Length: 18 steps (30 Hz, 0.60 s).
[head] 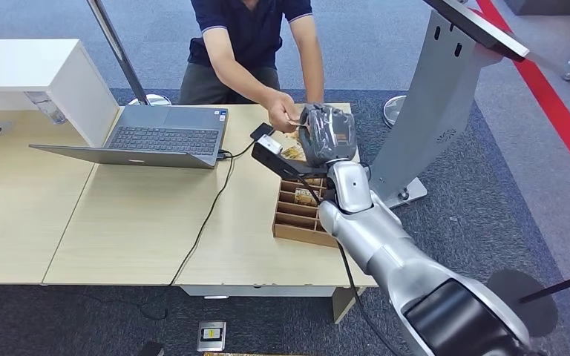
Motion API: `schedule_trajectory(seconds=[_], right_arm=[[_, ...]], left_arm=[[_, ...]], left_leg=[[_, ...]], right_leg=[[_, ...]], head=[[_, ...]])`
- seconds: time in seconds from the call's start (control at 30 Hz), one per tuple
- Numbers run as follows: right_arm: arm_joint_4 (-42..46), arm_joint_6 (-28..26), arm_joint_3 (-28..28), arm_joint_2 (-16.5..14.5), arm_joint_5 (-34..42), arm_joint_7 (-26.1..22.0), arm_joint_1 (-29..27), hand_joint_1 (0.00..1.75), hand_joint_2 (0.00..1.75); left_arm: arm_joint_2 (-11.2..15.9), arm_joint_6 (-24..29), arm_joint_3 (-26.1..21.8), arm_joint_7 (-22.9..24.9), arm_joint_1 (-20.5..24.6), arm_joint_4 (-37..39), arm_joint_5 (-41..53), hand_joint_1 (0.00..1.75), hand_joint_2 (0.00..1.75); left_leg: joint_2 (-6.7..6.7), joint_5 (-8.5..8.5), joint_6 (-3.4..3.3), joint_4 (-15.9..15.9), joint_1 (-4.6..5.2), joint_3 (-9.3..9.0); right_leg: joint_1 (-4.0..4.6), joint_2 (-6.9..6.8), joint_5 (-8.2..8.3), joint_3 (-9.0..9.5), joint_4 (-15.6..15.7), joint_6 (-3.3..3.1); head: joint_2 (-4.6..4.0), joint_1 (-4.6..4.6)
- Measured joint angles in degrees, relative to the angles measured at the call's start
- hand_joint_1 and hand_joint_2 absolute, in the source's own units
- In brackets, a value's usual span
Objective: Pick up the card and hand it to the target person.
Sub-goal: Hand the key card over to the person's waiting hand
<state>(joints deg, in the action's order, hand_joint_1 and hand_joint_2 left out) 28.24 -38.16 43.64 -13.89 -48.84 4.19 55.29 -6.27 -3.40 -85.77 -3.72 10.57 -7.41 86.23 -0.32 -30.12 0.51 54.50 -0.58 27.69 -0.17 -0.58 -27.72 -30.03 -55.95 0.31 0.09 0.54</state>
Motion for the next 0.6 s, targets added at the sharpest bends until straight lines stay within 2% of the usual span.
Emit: schedule_trajectory(seconds=[0.03, 0.17, 0.6], right_arm=[[-0.2, 0.0, 0.0, -0.2, 0.1, 0.0, 0.1, 1.31, 1.75], [-0.8, 0.0, 0.2, -0.8, 0.3, -0.2, 0.3, 0.0, 1.75], [-1.4, -0.3, 0.2, -1.2, 3.3, -1.6, 0.6, 0.0, 1.75]], left_arm=[[0.0, 0.0, 0.0, 0.0, 0.0, 0.0, 0.0, 0.0, 0.0], [0.0, 0.0, 0.0, -0.1, 0.0, 0.0, 0.0, 0.0, 0.0], [0.1, 1.6, 0.2, -0.7, 0.1, 0.0, 0.0, 0.0, 0.0]], left_leg=[[0.0, 0.0, 0.0, 0.0, 0.0, 0.0], [0.0, 0.0, 0.0, 0.0, 0.0, 0.02], [0.01, 0.03, 0.03, 0.0, 0.0, -0.02]], right_leg=[[0.0, 0.0, 0.0, 0.0, 0.0, 0.0], [0.0, 0.0, 0.0, -0.01, 0.0, 0.0], [0.0, 0.0, 0.05, 0.0, 0.0, -0.02]], head=[[-0.01, 0.01], [0.0, 0.01], [0.0, 0.01]])
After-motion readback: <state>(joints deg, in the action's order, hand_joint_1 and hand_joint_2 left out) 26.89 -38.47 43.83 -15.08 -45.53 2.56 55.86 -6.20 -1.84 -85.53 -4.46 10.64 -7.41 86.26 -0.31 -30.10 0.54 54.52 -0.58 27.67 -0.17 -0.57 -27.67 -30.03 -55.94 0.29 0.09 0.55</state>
